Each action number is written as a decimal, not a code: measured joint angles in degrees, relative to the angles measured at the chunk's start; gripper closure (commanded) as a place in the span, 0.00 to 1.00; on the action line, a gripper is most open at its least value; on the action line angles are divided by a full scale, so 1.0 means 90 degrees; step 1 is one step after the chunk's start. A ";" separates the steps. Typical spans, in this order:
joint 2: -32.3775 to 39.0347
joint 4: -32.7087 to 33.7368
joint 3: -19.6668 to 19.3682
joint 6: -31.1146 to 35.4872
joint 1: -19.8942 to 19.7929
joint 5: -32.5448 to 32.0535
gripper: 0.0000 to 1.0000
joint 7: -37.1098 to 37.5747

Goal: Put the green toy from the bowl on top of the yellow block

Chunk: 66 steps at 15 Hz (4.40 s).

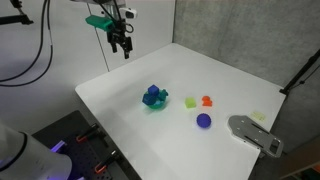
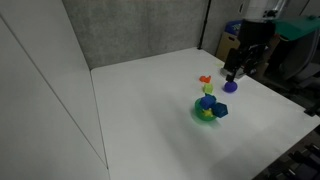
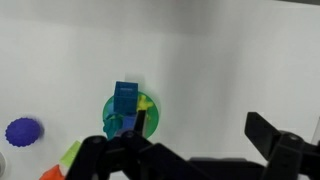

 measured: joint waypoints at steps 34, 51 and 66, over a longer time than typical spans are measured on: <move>0.3900 0.1579 -0.1173 0.3159 -0.0326 0.0004 0.00 0.0033; 0.4916 0.1583 -0.1831 0.4707 0.0255 -0.0013 0.00 0.0200; 0.4998 0.1580 -0.2328 0.4708 0.0696 -0.0290 0.90 0.0574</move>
